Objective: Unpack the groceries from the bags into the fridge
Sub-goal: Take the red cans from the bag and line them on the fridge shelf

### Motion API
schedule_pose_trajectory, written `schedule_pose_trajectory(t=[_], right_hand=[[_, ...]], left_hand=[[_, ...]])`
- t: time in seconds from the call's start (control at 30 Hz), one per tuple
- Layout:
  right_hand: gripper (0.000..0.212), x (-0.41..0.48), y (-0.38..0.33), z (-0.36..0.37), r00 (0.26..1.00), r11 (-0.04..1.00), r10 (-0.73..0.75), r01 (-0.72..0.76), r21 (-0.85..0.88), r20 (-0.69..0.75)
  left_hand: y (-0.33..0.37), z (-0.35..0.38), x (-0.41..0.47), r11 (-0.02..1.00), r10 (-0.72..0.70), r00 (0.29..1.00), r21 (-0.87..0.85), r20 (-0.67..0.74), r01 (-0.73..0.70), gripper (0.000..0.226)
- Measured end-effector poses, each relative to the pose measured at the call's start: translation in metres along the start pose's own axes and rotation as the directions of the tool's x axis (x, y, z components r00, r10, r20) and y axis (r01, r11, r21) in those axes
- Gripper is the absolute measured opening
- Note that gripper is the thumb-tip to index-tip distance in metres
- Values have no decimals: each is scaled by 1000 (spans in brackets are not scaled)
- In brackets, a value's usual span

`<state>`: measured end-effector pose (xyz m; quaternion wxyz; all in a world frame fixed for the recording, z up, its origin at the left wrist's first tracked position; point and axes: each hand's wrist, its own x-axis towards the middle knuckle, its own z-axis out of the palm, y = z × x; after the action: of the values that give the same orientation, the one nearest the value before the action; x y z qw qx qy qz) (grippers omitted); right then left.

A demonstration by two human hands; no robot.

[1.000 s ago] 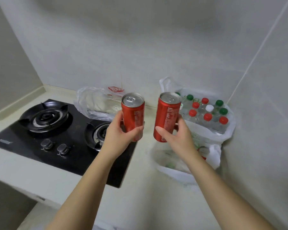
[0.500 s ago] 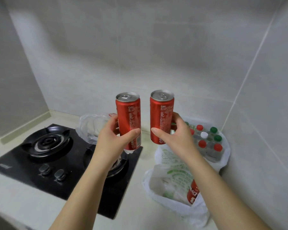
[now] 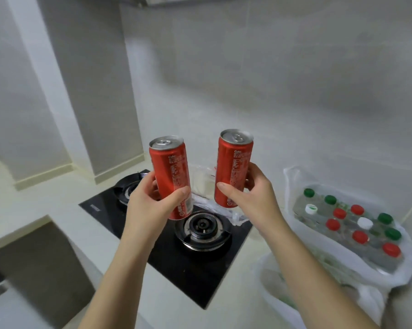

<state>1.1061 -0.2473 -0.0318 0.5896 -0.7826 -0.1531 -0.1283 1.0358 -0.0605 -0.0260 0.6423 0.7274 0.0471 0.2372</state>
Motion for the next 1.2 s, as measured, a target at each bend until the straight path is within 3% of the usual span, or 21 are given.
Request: schedule_pose_trajectory(t=[0.37,0.7,0.93,1.2], right_hand=[[42,-26,-66,145,969,989,-64,31,142,238],[44,-66,-120,286,832,950,-163,-12,311,530],[56,-92,-157,368,663,914,-309,8,406,682],[54,-132,-195,431,313,840,-488,-85,536,815]], left_hand=[[4,-154,-30,999,-10,963,48,-268,24,40],[5,-286,-77,995,-7,847,82,-531,59,43],[12,-337,-118,984,26,672,138,-740,114,46],[33,-355,-176,964,129,334,197,-934,180,48]])
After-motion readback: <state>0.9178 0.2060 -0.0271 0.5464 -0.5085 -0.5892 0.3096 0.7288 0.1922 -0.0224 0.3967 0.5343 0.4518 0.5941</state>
